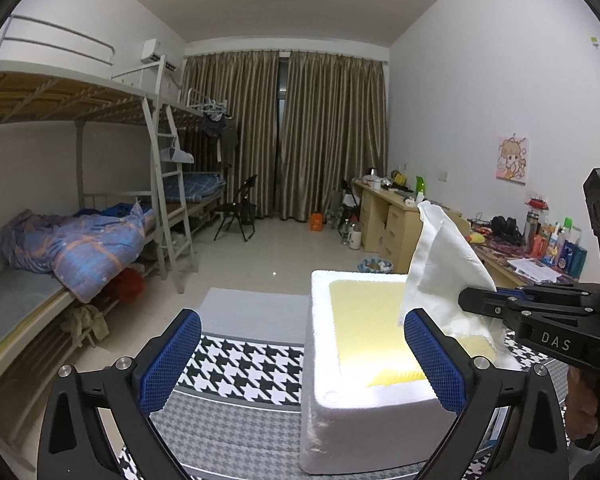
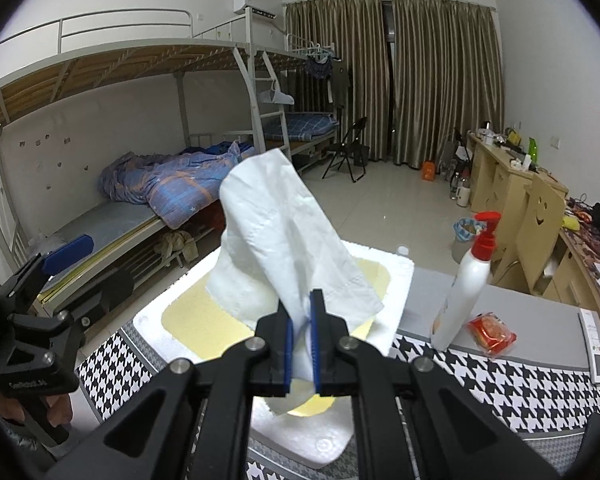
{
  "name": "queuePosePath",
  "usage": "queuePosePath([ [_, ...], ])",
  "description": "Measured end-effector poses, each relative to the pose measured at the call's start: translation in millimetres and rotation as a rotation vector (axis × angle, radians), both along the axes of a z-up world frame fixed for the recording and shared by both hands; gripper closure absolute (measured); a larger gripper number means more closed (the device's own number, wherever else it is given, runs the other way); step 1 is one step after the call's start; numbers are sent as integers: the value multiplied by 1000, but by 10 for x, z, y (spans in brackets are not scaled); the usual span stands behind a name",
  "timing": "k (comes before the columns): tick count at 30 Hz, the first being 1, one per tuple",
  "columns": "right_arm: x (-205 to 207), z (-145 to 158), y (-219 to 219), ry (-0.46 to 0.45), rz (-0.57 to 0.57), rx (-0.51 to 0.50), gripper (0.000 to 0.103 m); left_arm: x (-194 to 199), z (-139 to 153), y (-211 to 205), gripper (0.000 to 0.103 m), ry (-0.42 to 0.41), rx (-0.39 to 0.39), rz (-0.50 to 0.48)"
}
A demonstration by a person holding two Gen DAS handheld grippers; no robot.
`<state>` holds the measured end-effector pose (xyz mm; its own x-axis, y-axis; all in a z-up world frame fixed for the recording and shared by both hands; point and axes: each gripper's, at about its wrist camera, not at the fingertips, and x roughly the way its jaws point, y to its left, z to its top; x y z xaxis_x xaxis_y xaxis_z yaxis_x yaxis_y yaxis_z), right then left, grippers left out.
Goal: Organize soft objects
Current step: 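Lower the white tissue into the box and open the right tool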
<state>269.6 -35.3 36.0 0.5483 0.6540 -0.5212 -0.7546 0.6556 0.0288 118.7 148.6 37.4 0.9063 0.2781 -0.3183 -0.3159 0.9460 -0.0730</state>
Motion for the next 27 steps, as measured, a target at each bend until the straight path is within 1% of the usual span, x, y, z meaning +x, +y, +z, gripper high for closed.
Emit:
queuePosePath([
  [4, -4, -37, 76, 11, 15, -18, 92, -38, -21, 47, 1, 1, -4, 10],
  [6, 17, -58, 101, 22, 18, -25, 84, -47, -30, 64, 1, 2, -6, 13],
  [7, 31, -69, 110, 26, 18, -31, 76, -50, -35, 67, 1, 4, -7, 14],
  [8, 36, -80, 119, 28, 19, -35, 65, -55, -39, 80, 1, 4, -9, 16],
  [9, 36, -86, 123, 29, 20, -34, 59, -61, -41, 83, 1, 3, -9, 16],
  [10, 33, -90, 125, 27, 19, -33, 50, -68, -39, 85, 1, 2, -10, 17],
  [11, 26, -90, 122, 24, 23, -33, 43, -75, -40, 94, 1, 0, -12, 19],
  [12, 14, -91, 123, 22, 30, -34, 40, -85, -39, 97, 1, -1, -13, 20],
  [13, 3, -90, 123, 20, 35, -36, 34, -92, -42, 108, 1, -1, -13, 20],
  [14, -11, -86, 117, 15, 34, -36, 31, -93, -42, 110, 1, -1, -13, 21],
  [23, -116, 11, -38, -17, 18, -2, 28, -153, -43, 113, 1, -1, -15, 16],
  [27, -168, 42, -178, -26, 1, 11, 26, -176, -36, 11, 1, -2, -5, -3],
])
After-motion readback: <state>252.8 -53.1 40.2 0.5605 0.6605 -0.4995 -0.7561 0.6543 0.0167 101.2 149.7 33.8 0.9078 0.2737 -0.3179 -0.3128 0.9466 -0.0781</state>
